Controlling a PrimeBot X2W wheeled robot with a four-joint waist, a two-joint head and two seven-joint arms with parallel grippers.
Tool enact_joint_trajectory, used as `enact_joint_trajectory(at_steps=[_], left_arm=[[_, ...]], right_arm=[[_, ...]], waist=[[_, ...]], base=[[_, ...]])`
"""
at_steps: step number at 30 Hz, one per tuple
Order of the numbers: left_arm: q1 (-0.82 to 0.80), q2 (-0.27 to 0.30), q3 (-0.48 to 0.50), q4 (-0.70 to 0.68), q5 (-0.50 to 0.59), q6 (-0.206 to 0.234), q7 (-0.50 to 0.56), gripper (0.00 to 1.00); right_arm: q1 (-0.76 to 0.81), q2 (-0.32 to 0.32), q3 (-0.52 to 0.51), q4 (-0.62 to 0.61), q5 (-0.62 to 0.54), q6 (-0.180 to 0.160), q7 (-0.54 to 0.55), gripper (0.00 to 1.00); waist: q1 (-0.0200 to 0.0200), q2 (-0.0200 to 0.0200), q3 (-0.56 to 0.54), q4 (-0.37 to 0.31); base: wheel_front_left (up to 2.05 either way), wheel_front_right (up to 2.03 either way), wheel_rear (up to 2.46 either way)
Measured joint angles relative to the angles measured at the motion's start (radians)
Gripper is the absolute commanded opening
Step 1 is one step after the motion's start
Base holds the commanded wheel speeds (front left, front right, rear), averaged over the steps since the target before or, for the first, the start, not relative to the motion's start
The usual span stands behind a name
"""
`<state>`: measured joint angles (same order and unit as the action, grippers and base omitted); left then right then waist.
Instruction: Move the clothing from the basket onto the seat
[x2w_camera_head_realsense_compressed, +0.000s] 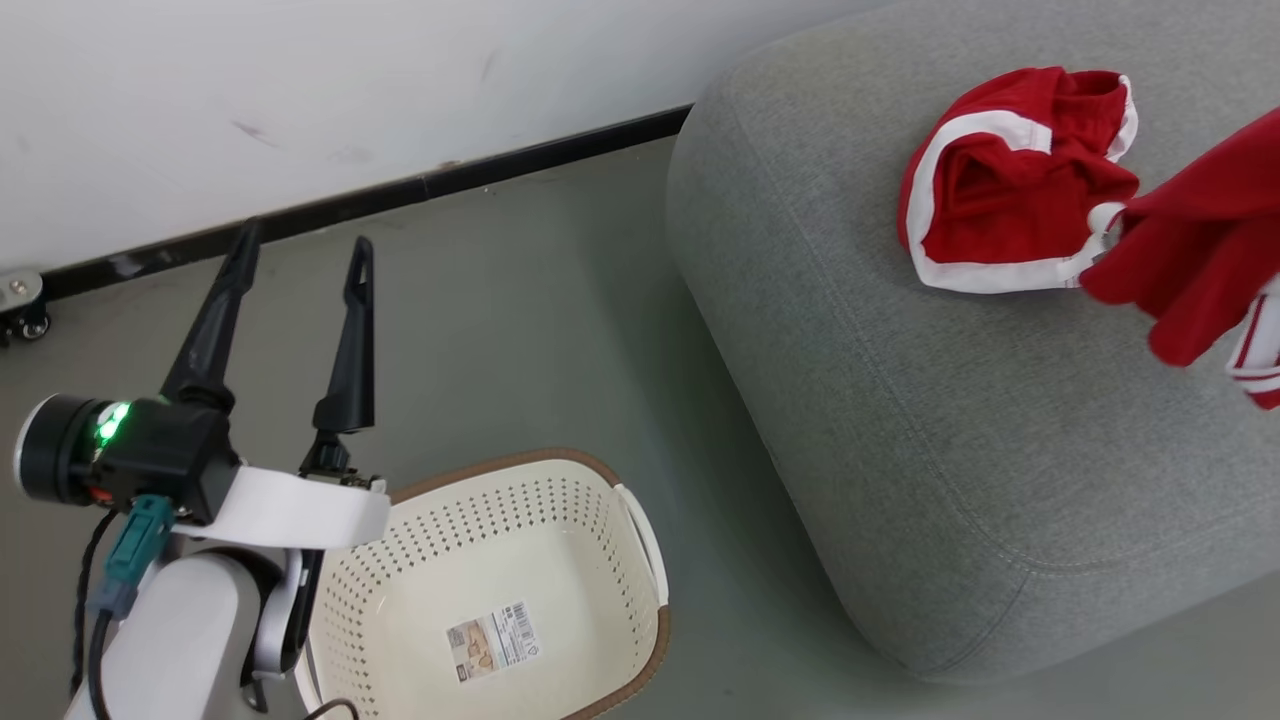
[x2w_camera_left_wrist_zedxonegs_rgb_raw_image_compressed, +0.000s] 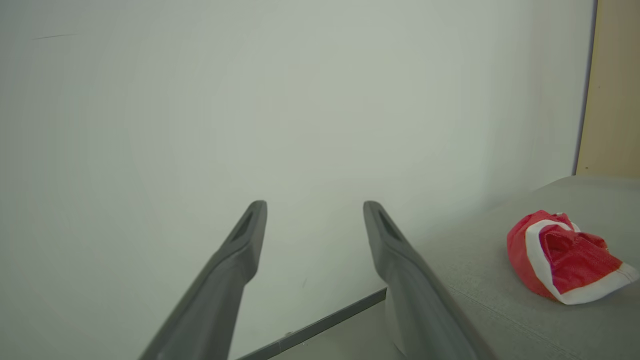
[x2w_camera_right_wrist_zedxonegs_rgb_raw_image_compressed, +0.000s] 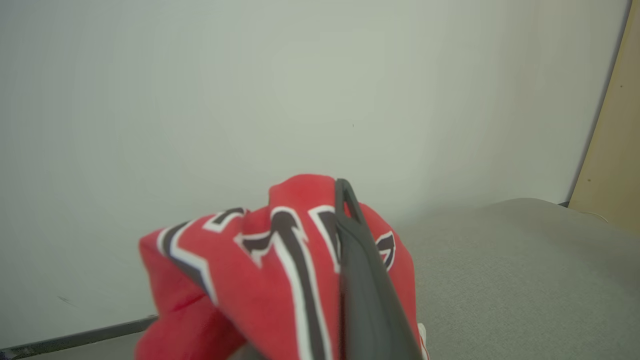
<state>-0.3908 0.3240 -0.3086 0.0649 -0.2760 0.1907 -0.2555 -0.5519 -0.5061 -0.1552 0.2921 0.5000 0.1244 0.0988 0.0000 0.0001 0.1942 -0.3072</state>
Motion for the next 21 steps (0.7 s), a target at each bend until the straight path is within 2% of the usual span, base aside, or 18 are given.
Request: enact_joint_trajectory(at_steps=[11, 21], left_arm=[[0.065, 0.05, 0.018, -0.068, 0.006, 0.021, 0.011, 1.0], [0.073, 0.087, 0.019, -0.125, 0.009, 0.021, 0.061, 1.0]], right_arm=[[-0.118, -0.086, -0.034, 0.145, -0.016, 0.0, 0.008, 0.0], [-0.174, -0.091, -0.033, 0.272, -0.016, 0.0, -0.014, 0.0]], waist=[[0.0, 0.0, 0.061, 0.046], [0.0, 0.0, 0.135, 0.09]], base=[[0.0, 0.0, 0.0], [0.0, 0.0, 0.0]])
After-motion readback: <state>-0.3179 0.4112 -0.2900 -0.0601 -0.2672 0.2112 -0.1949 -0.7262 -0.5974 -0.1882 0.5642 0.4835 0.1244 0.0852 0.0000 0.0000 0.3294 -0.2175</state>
